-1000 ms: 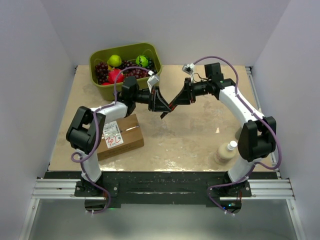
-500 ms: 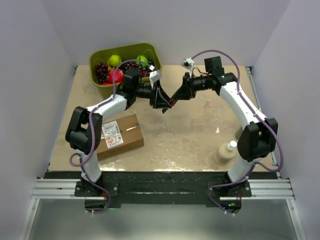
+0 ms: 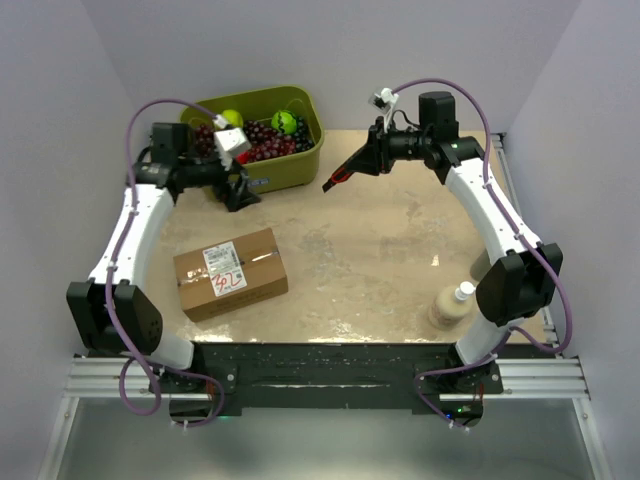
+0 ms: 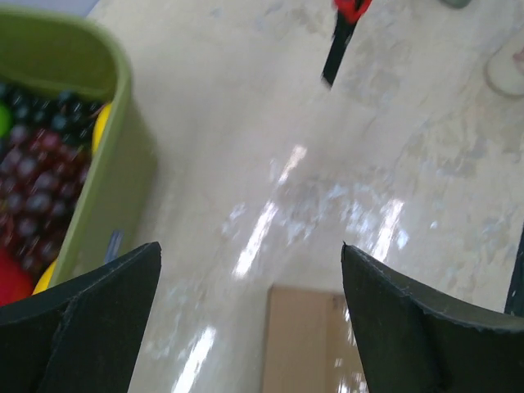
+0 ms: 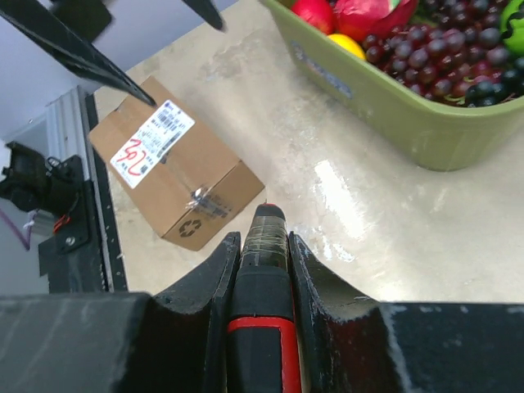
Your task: Unpack the express box
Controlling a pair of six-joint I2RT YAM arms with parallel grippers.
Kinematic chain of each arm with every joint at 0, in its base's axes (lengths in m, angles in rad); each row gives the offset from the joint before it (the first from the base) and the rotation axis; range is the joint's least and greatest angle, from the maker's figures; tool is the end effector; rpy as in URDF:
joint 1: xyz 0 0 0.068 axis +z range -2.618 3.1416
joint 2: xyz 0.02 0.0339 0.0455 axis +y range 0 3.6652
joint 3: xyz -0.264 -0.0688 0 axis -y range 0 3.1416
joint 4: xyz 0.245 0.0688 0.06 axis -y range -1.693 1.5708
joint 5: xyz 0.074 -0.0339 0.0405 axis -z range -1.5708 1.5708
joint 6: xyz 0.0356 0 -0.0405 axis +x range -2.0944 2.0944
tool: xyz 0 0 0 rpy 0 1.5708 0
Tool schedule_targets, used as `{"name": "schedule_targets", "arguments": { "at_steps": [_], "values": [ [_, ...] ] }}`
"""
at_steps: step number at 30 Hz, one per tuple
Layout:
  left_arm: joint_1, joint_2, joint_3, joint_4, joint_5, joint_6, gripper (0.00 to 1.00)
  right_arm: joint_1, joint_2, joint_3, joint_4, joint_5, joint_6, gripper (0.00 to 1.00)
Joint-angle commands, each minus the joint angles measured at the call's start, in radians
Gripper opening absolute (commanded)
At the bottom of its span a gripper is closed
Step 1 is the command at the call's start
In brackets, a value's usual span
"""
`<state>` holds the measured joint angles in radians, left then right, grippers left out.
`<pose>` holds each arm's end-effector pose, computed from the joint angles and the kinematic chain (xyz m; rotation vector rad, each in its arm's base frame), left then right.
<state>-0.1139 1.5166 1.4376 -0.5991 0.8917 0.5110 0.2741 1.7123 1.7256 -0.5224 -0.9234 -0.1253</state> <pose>0.3244 -0.0650 0.3571 1.0525 1.7666 -0.7500 0.3627 0.1315 0.3916 -0.9365 1.7818 1.0430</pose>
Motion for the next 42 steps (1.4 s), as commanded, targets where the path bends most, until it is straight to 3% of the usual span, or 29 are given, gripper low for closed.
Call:
{"name": "schedule_targets", "arguments": {
  "at_steps": [1,3,8,11,13,16,22,27,31,37,42],
  "values": [
    [0.216,-0.085,0.015,-0.384,-0.128,0.250,0.94,-0.003,-0.082,-0.012,0.142,0.037,0.076,0.00],
    [0.354,-0.108,0.012,-0.464,-0.151,0.335,0.93,-0.003,-0.106,-0.047,0.166,0.035,0.119,0.00],
    [0.554,-0.128,-0.005,-0.701,-0.305,0.550,0.83,-0.004,-0.143,-0.106,0.199,0.028,0.167,0.00],
    [0.684,-0.157,-0.090,-0.717,-0.436,0.685,0.79,-0.004,-0.148,-0.123,0.203,0.037,0.174,0.00],
    [0.694,-0.192,-0.147,-0.714,-0.542,0.796,0.78,-0.003,-0.149,-0.126,0.214,0.037,0.181,0.00],
    [0.692,-0.220,-0.279,-0.716,-0.576,0.886,0.80,-0.003,-0.146,-0.106,0.191,0.063,0.161,0.00],
    [0.648,-0.187,-0.370,-0.708,-0.393,0.905,0.80,-0.003,-0.143,-0.049,0.131,0.162,0.135,0.00],
    [0.436,-0.159,-0.390,-0.549,-0.312,0.733,0.82,0.002,-0.145,-0.072,0.150,0.185,0.085,0.00],
    [0.310,-0.063,-0.318,-0.444,-0.301,0.650,0.82,0.005,-0.117,-0.080,0.131,0.170,0.118,0.00],
    [0.156,0.117,-0.134,-0.418,-0.212,0.535,0.82,0.005,-0.111,-0.084,0.099,0.121,0.059,0.00],
    [0.143,0.157,-0.083,-0.354,-0.149,0.408,0.83,0.008,-0.118,-0.110,0.168,0.141,0.097,0.00]
  ]
}}
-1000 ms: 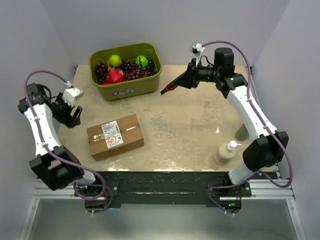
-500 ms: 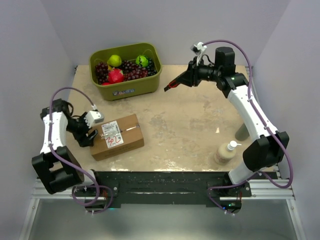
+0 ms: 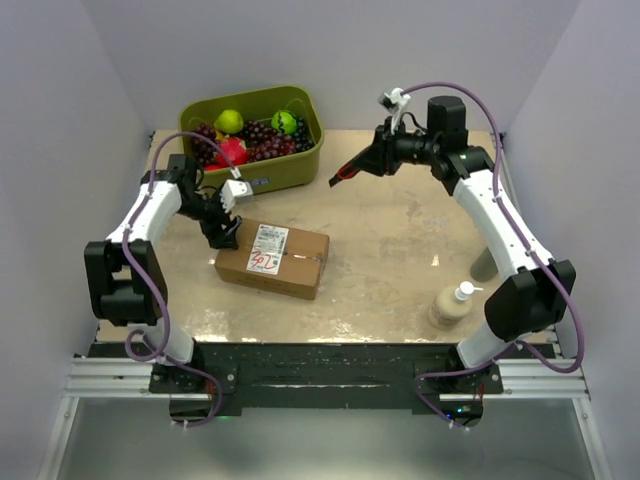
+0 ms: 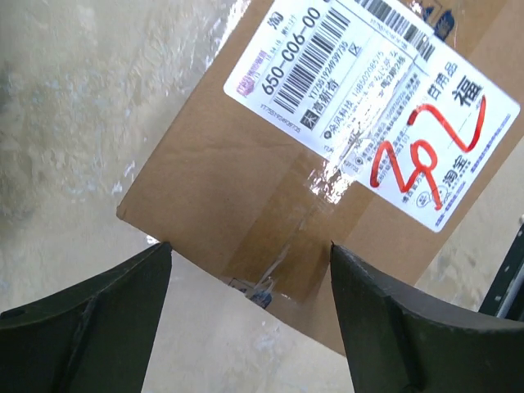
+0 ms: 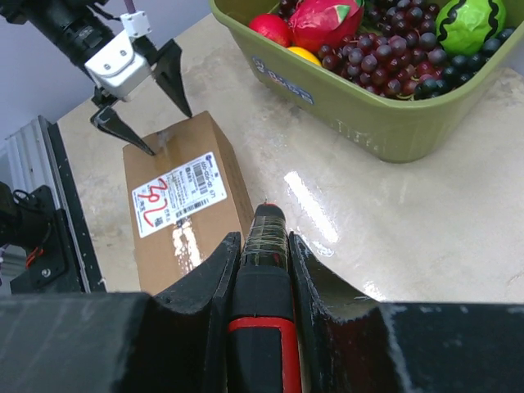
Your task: Unpack the express box
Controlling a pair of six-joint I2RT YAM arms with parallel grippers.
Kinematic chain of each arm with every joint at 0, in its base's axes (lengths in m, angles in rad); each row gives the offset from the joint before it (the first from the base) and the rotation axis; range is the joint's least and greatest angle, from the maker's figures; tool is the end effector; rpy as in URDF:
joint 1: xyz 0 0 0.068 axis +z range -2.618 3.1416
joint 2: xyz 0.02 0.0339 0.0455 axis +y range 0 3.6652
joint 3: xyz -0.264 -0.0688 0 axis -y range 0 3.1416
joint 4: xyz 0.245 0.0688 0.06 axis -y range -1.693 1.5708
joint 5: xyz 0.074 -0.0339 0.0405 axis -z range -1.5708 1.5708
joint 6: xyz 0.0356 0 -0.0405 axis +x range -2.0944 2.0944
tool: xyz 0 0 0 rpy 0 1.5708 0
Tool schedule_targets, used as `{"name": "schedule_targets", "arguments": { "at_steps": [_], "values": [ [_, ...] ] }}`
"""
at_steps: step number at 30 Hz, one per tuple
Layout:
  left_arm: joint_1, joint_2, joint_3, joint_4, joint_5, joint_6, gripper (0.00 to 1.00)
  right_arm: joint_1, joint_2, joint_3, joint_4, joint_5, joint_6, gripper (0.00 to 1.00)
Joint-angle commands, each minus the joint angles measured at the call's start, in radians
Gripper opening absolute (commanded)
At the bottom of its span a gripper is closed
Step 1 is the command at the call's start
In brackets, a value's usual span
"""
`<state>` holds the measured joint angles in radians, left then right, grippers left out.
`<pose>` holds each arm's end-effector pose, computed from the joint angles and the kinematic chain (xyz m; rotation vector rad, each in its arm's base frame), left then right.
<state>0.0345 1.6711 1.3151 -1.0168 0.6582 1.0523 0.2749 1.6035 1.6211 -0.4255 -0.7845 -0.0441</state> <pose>0.3176 -0.0108 0.2469 1.3277 2.2008 -0.6190 0.3431 0.1229 0.4023 -0.8095 1.7887 0.9219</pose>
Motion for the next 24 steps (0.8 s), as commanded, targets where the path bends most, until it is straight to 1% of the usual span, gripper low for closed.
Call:
{"name": "schedule_targets", "arguments": {
  "at_steps": [1,2,3,4,5,6,7,9,10,11,12,14,15,16,18,20,21,22,24],
  "values": [
    [-0.004,-0.010,0.033,0.082,0.077,-0.177,0.84,0.009,-0.008,0.000,0.077,0.019,0.018,0.00],
    [-0.002,-0.061,0.017,0.119,0.037,-0.227,0.85,0.012,-0.002,0.011,0.080,0.028,0.015,0.00],
    [0.001,-0.098,-0.037,0.223,0.005,-0.283,0.89,0.023,0.004,0.023,0.073,0.036,0.016,0.00],
    [0.014,-0.137,-0.069,0.274,-0.041,-0.393,0.91,0.027,0.018,0.048,0.073,0.037,0.019,0.00],
    [0.027,-0.216,-0.101,0.315,-0.051,-0.450,0.92,0.036,0.022,0.057,0.076,0.040,0.029,0.00],
    [0.042,-0.252,-0.167,0.399,-0.066,-0.522,0.95,0.049,0.029,0.065,0.088,0.034,0.036,0.00],
    [0.074,-0.284,-0.197,0.426,-0.057,-0.637,0.95,0.056,0.042,0.081,0.094,0.024,0.064,0.00],
    [0.106,-0.353,-0.272,0.458,-0.020,-0.713,0.95,0.078,0.047,0.082,0.128,0.010,0.087,0.00],
    [0.131,-0.370,-0.295,0.466,0.028,-0.759,0.95,0.086,0.047,0.092,0.131,0.016,0.069,0.00],
    [0.140,-0.391,-0.318,0.475,0.049,-0.773,0.95,0.102,0.053,0.111,0.110,0.065,0.049,0.00],
    [0.145,-0.396,-0.351,0.481,0.057,-0.787,0.95,0.145,0.052,0.126,0.069,0.159,-0.039,0.00],
    [0.160,-0.389,-0.378,0.477,0.096,-0.792,0.93,0.171,0.038,0.119,0.099,0.224,-0.042,0.00],
    [0.165,-0.386,-0.402,0.472,0.109,-0.785,0.91,0.181,0.023,0.105,0.166,0.252,-0.004,0.00],
    [0.171,-0.383,-0.415,0.474,0.124,-0.775,0.91,0.188,0.019,0.091,0.192,0.273,0.006,0.00],
    [0.180,-0.375,-0.448,0.486,0.170,-0.767,0.88,0.231,0.051,0.112,0.185,0.303,-0.020,0.00],
    [0.185,-0.364,-0.464,0.512,0.198,-0.776,0.87,0.263,0.097,0.198,0.131,0.256,-0.046,0.00],
    [0.186,-0.358,-0.474,0.520,0.214,-0.781,0.86,0.274,0.151,0.229,0.072,0.233,-0.049,0.00],
    [0.191,-0.349,-0.476,0.523,0.256,-0.787,0.85,0.286,0.165,0.264,0.054,0.255,-0.043,0.00],
    [0.192,-0.318,-0.475,0.540,0.290,-0.810,0.84,0.335,0.168,0.250,0.074,0.295,-0.048,0.00]
  ]
}}
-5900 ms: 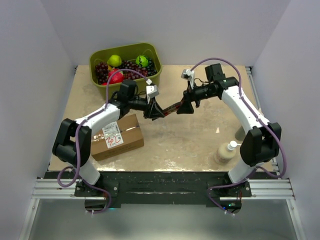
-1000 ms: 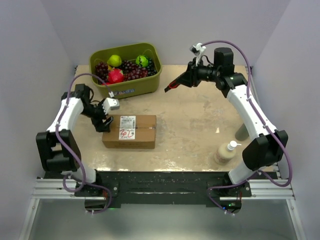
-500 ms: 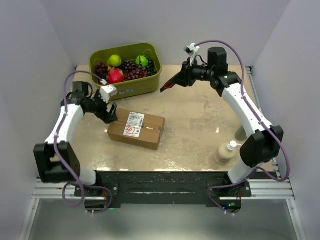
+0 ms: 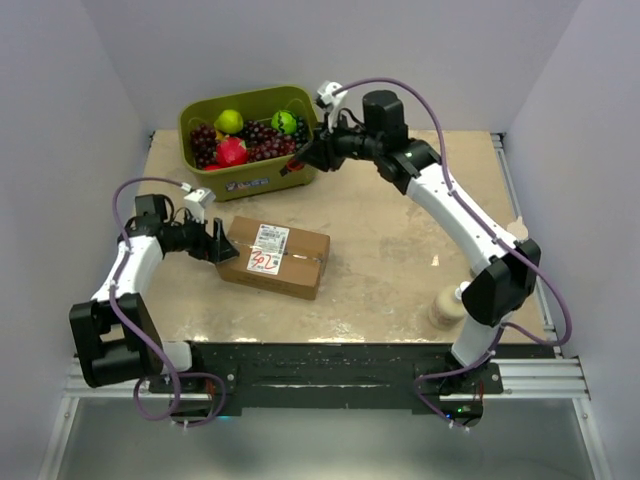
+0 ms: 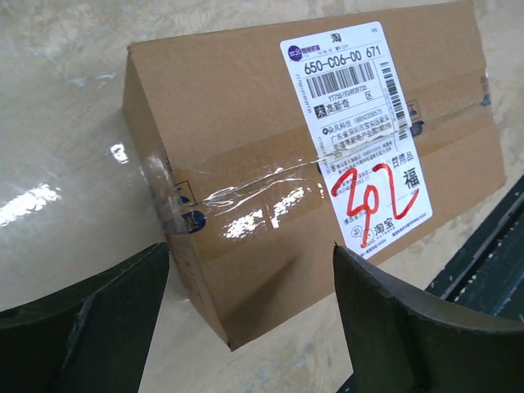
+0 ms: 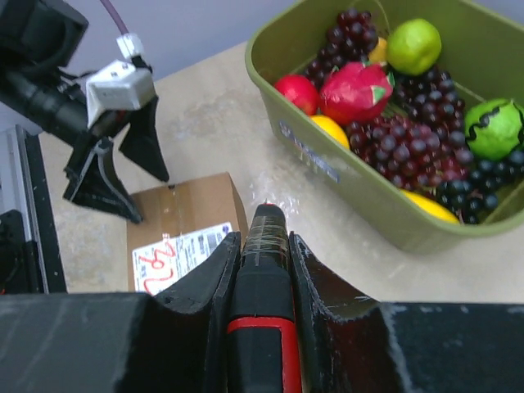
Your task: Unpack the express box
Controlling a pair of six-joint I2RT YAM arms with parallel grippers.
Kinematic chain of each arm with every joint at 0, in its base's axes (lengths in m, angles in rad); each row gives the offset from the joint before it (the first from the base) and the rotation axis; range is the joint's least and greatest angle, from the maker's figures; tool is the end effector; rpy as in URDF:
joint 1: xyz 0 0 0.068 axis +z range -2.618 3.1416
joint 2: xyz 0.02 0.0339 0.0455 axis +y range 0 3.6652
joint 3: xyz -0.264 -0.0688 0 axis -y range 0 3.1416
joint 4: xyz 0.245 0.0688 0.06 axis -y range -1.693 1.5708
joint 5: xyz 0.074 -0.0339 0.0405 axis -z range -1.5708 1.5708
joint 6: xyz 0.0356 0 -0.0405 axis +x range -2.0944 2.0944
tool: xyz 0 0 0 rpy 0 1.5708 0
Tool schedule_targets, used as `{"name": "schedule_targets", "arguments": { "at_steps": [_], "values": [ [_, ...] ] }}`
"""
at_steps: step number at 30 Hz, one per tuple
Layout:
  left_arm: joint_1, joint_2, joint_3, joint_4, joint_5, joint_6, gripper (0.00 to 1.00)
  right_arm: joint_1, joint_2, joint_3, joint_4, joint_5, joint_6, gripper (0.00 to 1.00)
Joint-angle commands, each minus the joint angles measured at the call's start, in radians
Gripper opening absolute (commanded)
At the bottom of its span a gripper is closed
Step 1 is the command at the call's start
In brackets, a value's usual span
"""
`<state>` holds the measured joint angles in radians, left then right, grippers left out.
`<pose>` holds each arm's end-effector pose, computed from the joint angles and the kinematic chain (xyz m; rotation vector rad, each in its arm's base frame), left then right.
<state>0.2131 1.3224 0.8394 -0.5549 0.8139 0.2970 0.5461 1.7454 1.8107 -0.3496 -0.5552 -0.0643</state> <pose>0.2498 0.0276 0.2240 0.3695 2.3033 -0.8067 0.3376 0.2272 0.4201 -0.9352 1.6499 0.8449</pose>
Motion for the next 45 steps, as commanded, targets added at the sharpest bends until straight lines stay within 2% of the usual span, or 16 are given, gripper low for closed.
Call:
{"name": "schedule_targets", "arguments": {
  "at_steps": [1,6,9,12,14,19,22,28,36,45],
  "values": [
    [0.012,0.044,0.001,0.079,0.163,-0.076,0.83,0.081,0.017,0.030,0.014,0.080,-0.035,0.00],
    [0.012,0.115,-0.017,0.093,0.177,-0.117,0.76,0.186,-0.049,-0.149,0.251,0.156,-0.065,0.00],
    [0.015,0.115,0.003,0.064,0.136,-0.095,0.76,0.201,-0.047,-0.183,0.248,0.123,-0.074,0.00],
    [0.017,0.133,0.024,0.015,0.016,-0.049,0.75,0.210,-0.058,-0.227,0.265,0.080,-0.094,0.00],
    [0.025,0.153,0.021,0.006,0.008,-0.045,0.76,0.222,-0.066,-0.266,0.290,0.078,-0.100,0.00],
    [0.032,0.207,0.033,-0.011,-0.025,-0.042,0.69,0.242,-0.049,-0.292,0.345,0.064,-0.059,0.00],
    [0.032,0.247,0.032,-0.045,-0.035,-0.015,0.62,0.255,-0.018,-0.277,0.391,0.032,-0.039,0.00],
    [0.040,0.276,0.049,-0.099,0.010,0.036,0.59,0.284,0.025,-0.264,0.425,0.020,-0.026,0.00],
    [0.051,0.354,0.093,-0.203,0.074,0.108,0.61,0.350,0.026,-0.315,0.509,0.144,-0.120,0.00],
    [0.068,0.443,0.136,-0.281,0.134,0.154,0.61,0.357,0.046,-0.366,0.574,0.136,-0.169,0.00]
  ]
}}
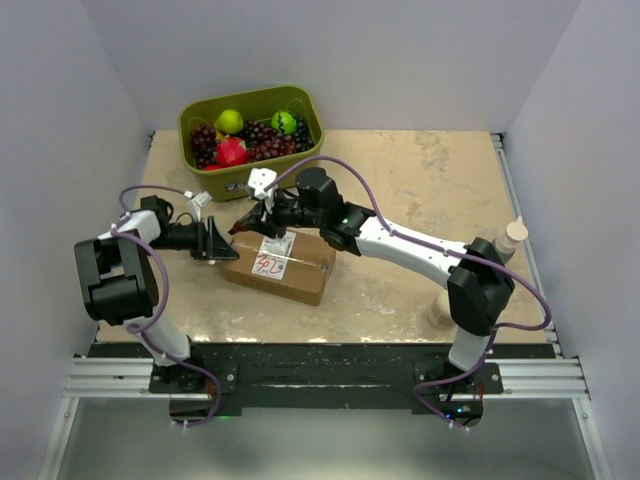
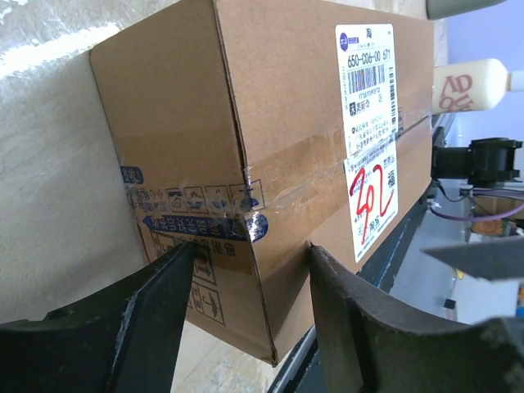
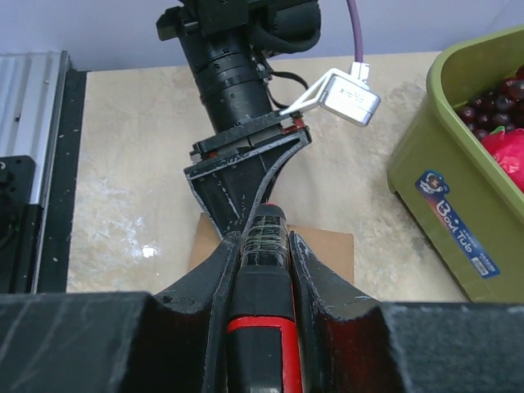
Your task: Unpack the express box
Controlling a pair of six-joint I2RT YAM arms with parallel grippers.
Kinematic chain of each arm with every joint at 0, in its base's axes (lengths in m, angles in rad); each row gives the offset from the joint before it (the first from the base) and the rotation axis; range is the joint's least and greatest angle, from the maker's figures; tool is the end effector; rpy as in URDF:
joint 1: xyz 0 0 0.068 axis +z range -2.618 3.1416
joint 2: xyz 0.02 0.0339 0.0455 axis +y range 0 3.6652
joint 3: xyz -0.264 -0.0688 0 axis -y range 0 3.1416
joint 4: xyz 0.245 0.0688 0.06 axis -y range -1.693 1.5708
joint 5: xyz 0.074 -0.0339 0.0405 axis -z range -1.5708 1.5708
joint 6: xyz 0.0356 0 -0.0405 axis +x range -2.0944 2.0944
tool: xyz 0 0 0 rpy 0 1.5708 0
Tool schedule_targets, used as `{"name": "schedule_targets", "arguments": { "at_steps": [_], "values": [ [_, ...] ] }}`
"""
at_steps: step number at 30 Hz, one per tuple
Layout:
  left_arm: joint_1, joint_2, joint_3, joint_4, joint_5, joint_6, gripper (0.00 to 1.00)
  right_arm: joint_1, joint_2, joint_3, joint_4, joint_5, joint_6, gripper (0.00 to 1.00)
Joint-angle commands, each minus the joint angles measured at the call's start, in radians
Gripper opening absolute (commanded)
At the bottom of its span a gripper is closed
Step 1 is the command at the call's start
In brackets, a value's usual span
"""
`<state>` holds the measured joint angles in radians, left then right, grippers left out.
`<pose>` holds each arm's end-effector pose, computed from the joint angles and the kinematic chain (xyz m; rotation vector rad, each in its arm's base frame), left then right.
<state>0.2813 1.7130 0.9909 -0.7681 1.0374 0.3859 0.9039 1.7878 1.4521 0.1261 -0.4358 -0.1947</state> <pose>0.2855 0.0506 0.1661 0.1830 2.4256 -1.2796 0.2553 0.3486 0.3251 -1.2292 1.3827 0.8900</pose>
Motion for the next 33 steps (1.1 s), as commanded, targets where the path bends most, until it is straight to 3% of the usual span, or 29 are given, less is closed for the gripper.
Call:
{"name": "schedule_targets", "arguments": {
  "at_steps": [1,33],
  "values": [
    [0.001,0.054,-0.015,-0.066,-0.092,0.064,0.61,0.001,0.005,-0.009,0.098,0.017,-0.040,0.00],
    [-0.001,0.050,-0.021,-0.036,-0.137,0.013,0.59,0.015,0.041,-0.059,0.127,0.084,-0.014,0.00]
  ]
}}
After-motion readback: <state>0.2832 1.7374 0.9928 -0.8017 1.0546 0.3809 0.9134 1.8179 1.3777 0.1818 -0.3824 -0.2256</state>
